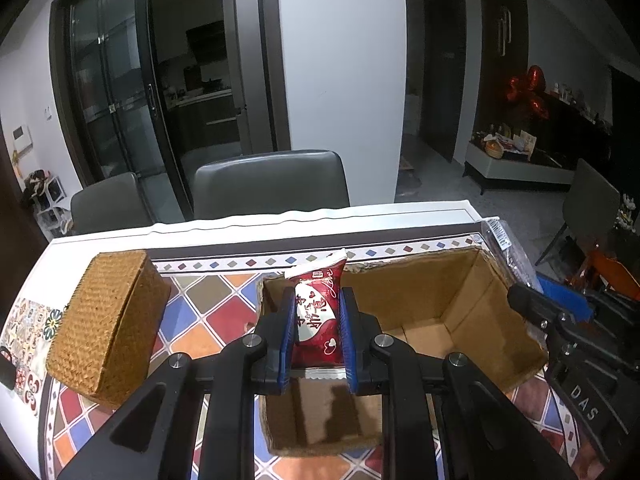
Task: Organize snacks
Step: 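Open both grippers to drop the bars into the cardboard box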
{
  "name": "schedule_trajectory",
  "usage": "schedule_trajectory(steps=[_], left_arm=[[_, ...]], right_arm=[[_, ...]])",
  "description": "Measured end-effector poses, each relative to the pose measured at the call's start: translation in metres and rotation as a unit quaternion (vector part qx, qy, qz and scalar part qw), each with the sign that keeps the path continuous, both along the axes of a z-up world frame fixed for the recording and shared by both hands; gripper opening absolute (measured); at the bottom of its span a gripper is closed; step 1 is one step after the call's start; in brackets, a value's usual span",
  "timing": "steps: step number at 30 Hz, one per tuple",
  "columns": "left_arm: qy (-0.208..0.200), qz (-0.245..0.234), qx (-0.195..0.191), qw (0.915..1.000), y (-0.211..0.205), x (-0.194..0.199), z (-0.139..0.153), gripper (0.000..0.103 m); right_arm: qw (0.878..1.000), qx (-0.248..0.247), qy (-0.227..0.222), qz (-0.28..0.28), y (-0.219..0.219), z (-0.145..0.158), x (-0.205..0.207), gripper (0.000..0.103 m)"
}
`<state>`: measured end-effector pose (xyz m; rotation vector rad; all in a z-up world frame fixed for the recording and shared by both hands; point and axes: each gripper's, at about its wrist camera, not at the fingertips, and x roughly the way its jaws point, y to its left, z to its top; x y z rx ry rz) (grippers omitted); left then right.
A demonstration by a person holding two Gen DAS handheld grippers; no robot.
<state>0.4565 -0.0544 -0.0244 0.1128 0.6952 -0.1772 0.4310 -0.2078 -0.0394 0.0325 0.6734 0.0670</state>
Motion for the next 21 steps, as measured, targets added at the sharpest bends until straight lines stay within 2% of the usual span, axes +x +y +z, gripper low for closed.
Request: schedule_trajectory(steps=[9,11,12,13,14,15,16,18,21], left_arm=[[0.011,-0.004,0.005,0.9999,-0.006,0.008,-0.016,0.023],[0.008,-0.001,0.011,0.9999,-0.006,0.008,-0.018,0.032],[0.006,0.001,0.011,0.9999,-0.006,0.007,-0.019,0.046],[0.004,0.004,0.010,0.9999,-0.005,0.006,-0.018,0.060],[-0.002,0.010,0.007,0.9999,-0.003,0.005,-0.018,0.064],[-0.004,0.012,0.006,0.9999,-0.002,0.003,-0.018,0.065],[-0.004,0.013,0.007,0.9999,-0.001,0.003,-0.018,0.066],[-0.002,0.016,0.006,0.9999,0.001,0.001,-0.018,0.069],[-0.006,0.024,0.012,0.9996,0.003,-0.003,-0.015,0.076]], right_arm=[[1.000,0.001,0.003,0.009,0.003,-0.012,0.014,0.020],[1.000,-0.006,-0.001,0.011,0.005,-0.014,0.013,0.020],[1.000,-0.009,-0.003,0.012,0.006,-0.014,0.013,0.025],[1.000,-0.013,-0.006,0.012,0.008,-0.014,0.011,0.039],[1.000,-0.018,-0.012,0.008,0.009,-0.013,0.009,0.048],[1.000,-0.022,-0.017,0.003,0.009,-0.012,0.008,0.063],[0.999,-0.025,-0.024,-0.003,0.008,-0.010,0.006,0.073],[0.999,-0.032,-0.032,-0.012,0.008,-0.006,0.004,0.079],[0.999,-0.031,-0.033,-0.020,0.006,-0.005,0.002,0.079]])
